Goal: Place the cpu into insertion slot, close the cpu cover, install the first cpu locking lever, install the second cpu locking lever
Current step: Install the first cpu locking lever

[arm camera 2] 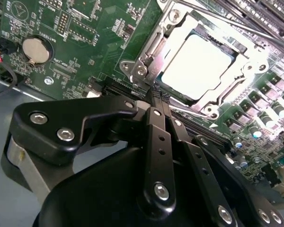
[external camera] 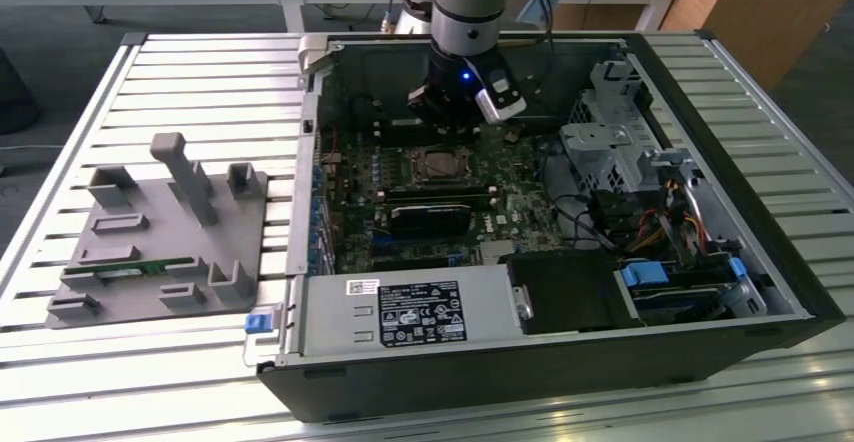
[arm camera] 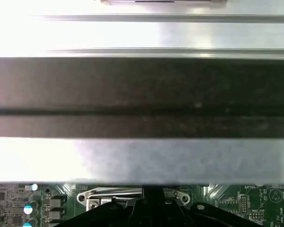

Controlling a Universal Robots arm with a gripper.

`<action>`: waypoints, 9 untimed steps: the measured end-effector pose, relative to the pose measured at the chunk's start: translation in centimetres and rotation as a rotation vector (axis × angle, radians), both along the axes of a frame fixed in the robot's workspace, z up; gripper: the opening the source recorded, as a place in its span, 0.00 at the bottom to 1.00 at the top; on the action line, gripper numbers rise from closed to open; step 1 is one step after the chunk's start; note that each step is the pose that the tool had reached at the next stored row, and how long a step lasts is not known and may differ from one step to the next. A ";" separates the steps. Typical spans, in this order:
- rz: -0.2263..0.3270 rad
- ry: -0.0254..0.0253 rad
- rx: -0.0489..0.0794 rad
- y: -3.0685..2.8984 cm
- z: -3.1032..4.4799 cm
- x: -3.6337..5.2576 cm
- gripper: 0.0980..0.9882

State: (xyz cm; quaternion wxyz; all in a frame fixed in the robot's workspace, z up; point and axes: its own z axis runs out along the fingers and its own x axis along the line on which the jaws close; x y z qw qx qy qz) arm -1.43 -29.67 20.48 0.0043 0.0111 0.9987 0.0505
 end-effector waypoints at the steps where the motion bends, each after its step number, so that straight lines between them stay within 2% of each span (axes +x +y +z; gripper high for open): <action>1: 0.000 0.0000 0.001 0.00 0.00 -0.09 0.01; 9: 0.010 0.0000 0.006 0.01 0.00 -0.80 0.01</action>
